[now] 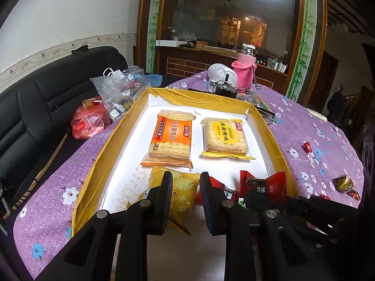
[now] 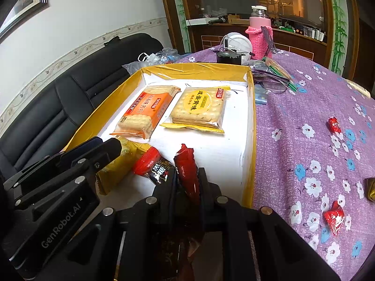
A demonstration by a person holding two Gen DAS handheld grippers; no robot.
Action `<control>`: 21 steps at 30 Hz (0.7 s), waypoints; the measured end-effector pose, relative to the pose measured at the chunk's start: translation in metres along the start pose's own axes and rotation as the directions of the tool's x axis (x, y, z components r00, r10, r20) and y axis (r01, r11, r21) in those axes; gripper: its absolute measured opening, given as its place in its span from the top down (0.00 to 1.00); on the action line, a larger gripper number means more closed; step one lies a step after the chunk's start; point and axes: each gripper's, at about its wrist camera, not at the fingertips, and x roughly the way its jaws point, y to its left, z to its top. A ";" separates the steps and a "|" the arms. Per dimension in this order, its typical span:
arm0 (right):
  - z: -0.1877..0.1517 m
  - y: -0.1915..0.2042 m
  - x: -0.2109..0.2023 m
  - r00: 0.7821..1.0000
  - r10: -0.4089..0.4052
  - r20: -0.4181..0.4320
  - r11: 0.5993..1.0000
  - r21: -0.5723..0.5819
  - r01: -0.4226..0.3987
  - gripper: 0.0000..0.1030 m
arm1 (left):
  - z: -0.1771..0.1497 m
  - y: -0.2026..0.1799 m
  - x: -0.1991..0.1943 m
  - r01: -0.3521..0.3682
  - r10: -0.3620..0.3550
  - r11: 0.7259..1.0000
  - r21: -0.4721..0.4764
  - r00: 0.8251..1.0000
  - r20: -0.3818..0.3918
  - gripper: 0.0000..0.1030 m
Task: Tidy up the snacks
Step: 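Carry the chocolate candy into the tray with the right tool and open it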
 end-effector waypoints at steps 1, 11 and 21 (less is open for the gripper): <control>0.000 0.000 0.000 1.000 -0.002 0.000 1.000 -0.001 0.002 0.84 | 0.000 0.000 0.000 -0.001 0.001 1.000 -0.002 1.000 0.000 0.71; -0.001 0.000 -0.002 1.000 -0.010 0.002 1.000 -0.003 0.010 0.78 | 0.000 0.002 -0.003 -0.004 0.004 1.000 -0.009 1.000 0.019 0.58; -0.004 0.005 -0.014 0.999 -0.036 0.029 0.998 -0.044 0.038 0.60 | -0.001 0.003 -0.006 -0.007 0.007 1.000 -0.016 0.999 0.041 0.44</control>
